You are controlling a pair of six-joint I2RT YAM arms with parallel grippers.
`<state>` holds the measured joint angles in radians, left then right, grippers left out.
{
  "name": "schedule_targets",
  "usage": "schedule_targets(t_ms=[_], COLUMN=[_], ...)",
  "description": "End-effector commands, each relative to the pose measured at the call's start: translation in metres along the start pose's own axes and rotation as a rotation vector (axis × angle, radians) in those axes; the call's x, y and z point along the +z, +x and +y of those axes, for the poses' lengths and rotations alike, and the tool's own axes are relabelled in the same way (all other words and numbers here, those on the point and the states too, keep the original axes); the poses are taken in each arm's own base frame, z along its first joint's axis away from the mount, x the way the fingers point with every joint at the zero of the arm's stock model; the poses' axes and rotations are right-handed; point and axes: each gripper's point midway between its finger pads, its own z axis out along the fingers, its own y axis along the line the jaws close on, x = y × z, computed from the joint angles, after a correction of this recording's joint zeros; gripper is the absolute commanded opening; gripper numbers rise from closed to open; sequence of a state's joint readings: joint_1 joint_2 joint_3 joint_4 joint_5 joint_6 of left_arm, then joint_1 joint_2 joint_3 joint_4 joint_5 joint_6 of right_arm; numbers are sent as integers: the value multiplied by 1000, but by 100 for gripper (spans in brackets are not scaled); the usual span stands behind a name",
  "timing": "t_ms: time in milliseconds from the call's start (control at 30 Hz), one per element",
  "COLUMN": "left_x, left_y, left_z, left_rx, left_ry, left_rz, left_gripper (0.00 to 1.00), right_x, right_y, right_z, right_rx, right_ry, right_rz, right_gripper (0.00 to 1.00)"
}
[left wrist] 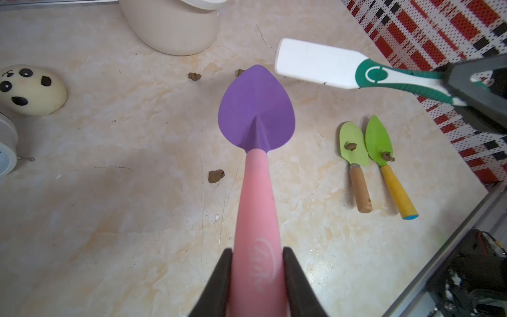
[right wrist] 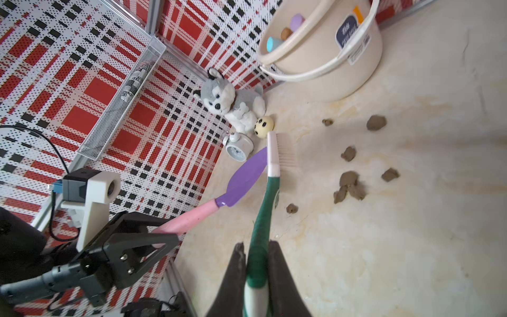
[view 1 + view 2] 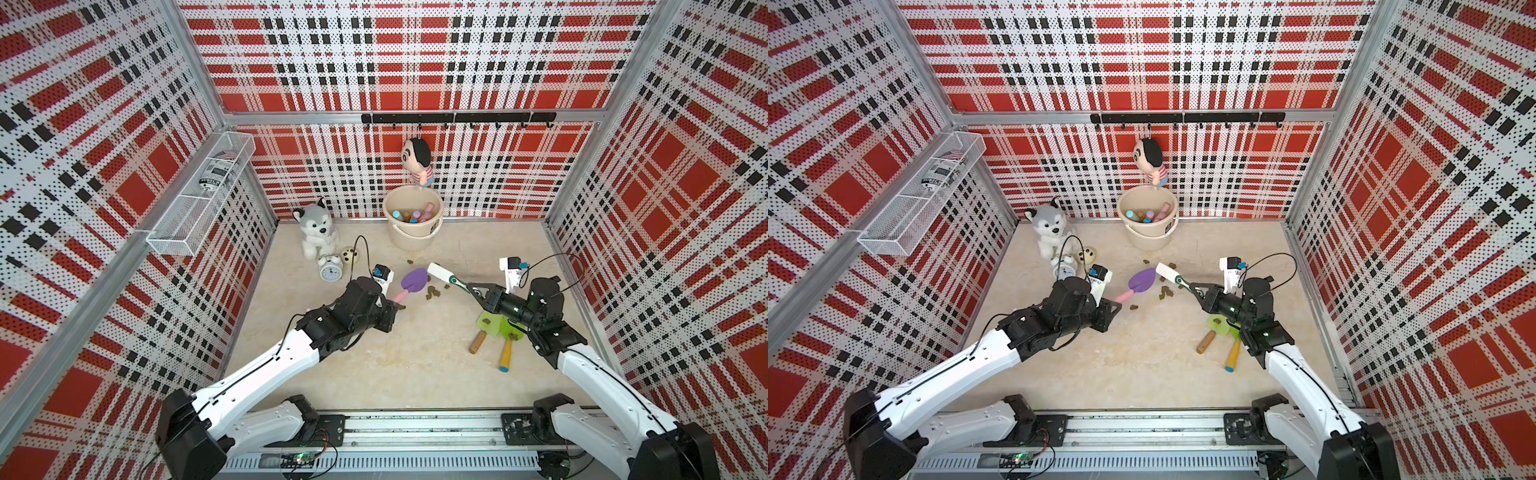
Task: Brush the soil off the hand trowel and place it into the bucket
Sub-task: Brush off the soil from the hand trowel.
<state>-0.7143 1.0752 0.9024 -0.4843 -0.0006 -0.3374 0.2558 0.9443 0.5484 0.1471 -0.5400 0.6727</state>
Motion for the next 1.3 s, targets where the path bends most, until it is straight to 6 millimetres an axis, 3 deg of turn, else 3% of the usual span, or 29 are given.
schedule_targets(t_ms=[0,100,167,300,400,533,600,900,1100,1267], left_x=[-18,-27,-34,-39,-33,-28,-28,-19,-19,-19], left_y=[-23,-28,-33,-32,-24,-22,-23,-12,-12,-10], left_z=[-15,-9,-10,-13,-13,-16,-20,-21,-21,-21], left_rx=[-60,-85,-66,-33,-23,-19,-12,30,33,36], left_ry=[180,184,175,177,178,182,190,152,147,145], left_rz=[-50,-13,8,77,129,157,161,226,224,228], left_gripper=[0,0,0,0,0,0,0,0,0,0], right_x=[-11,-16,-14,-5,-4,-4,-4,-4,-4,-9], right_y=[-20,-22,-14,30,52,71,75,70,59,44], right_z=[-10,-31,-32,0,31,68,70,70,54,34], right_rx=[-381,-599,-761,-1159,-1410,-1677,-1780,-1960,-1992,-1911], right_ry=[125,268,300,187,113,75,123,194,322,438], right_rz=[-70,-58,-20,113,102,29,38,52,73,65], right_gripper=[0,0,0,0,0,0,0,0,0,0])
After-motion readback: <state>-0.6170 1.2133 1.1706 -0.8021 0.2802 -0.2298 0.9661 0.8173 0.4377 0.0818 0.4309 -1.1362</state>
